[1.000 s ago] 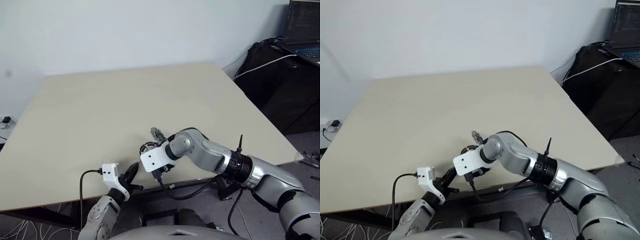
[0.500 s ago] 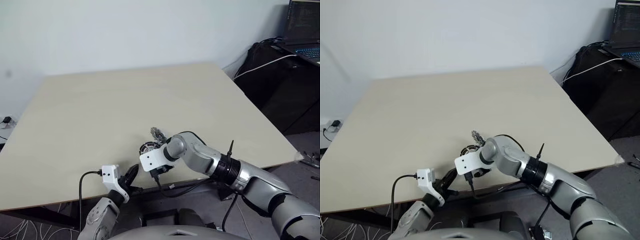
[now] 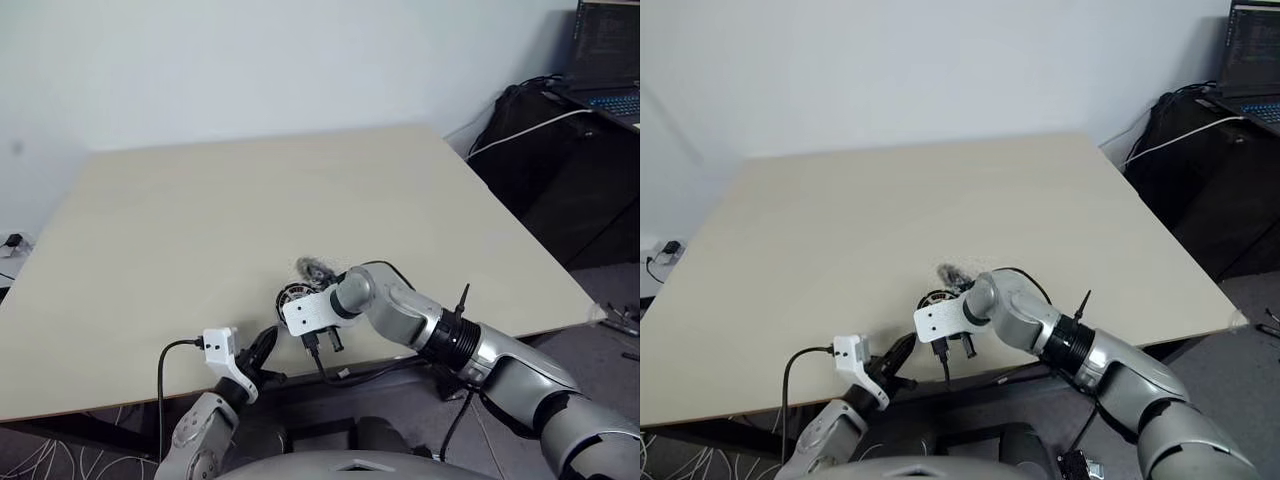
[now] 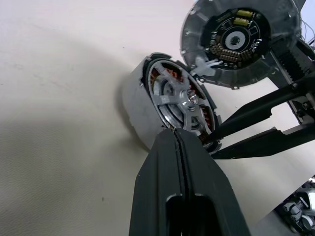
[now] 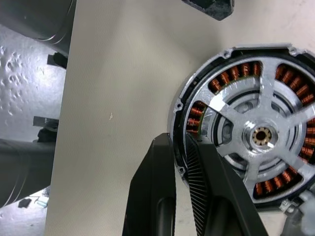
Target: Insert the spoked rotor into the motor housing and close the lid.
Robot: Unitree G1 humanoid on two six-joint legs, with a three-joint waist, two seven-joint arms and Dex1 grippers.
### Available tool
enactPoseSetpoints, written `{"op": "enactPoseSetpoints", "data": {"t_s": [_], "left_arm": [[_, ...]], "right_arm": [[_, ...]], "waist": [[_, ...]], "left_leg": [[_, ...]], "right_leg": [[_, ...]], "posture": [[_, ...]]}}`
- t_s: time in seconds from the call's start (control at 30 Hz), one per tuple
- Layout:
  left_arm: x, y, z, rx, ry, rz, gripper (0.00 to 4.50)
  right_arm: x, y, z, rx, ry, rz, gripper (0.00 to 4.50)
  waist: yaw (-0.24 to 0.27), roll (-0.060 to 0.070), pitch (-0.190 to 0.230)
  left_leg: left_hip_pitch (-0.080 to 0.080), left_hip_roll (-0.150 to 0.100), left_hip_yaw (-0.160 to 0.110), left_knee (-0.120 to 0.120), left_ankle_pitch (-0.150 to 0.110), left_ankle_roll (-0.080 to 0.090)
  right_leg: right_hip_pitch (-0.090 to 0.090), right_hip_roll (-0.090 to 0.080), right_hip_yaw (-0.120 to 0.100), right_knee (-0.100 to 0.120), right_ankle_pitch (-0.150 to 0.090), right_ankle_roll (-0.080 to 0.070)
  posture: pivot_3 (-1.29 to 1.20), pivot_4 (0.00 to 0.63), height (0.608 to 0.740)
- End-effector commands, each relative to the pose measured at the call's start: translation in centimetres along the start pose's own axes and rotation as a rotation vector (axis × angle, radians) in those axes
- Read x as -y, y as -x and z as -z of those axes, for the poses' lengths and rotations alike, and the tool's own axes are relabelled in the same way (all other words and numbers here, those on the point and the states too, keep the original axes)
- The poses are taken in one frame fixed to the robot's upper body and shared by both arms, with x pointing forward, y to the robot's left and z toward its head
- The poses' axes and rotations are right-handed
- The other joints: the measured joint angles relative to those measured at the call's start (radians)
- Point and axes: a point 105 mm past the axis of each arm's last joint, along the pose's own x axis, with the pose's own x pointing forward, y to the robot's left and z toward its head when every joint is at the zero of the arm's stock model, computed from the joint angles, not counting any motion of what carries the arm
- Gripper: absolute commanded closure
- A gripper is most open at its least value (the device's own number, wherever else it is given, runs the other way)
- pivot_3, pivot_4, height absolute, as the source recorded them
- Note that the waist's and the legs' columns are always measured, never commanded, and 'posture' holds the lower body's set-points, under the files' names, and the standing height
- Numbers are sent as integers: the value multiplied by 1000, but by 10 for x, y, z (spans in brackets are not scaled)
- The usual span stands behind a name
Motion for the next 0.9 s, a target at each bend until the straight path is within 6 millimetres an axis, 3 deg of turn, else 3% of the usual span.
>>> {"op": "enactPoseSetpoints", "data": {"t_s": [0.03, 0.1, 0.3, 0.5, 0.8, 0.9], "left_arm": [[2, -2, -8, 40, -5, 17, 4500], [1, -2, -7, 41, -3, 16, 4500], [1, -2, -5, 42, 5, 13, 4500], [2, -4, -3, 32, 8, 27, 4500], [3, -4, -2, 25, 4, 32, 4500], [2, -3, -1, 26, 5, 27, 4500]], "right_arm": [[5, 6, -6, 35, -44, 30, 4399], [5, 7, -7, 60, -120, 35, 4399], [3, 16, -19, 165, -560, 57, 4399], [2, 26, -27, 196, -834, 61, 4399], [12, 20, -30, 194, -960, 100, 4399], [21, 17, -26, 191, -969, 147, 3429]], "waist": [[0, 0, 0], [0, 0, 0], [5, 0, 0], [8, 0, 0], [-2, 0, 0], [-4, 0, 0]], "left_leg": [[0, 0, 0, 0, 0, 0], [0, 0, 0, 0, 0, 0], [0, 0, 0, 0, 0, 0], [-1, 0, -1, 0, -1, -1], [-1, 0, -1, 0, -1, -1], [-1, 0, -1, 0, -1, -1]], "right_leg": [[0, 0, 0, 0, 0, 0], [0, 0, 0, 0, 0, 0], [-1, 0, 0, 0, 0, -1], [-1, 0, 0, 1, 0, -1], [-1, 0, 0, 1, 0, -1], [-1, 0, 0, 1, 0, -1]], "posture": [[0, 0, 740], [0, 0, 740], [0, 0, 740], [0, 0, 740], [0, 0, 740], [0, 0, 740]]}}
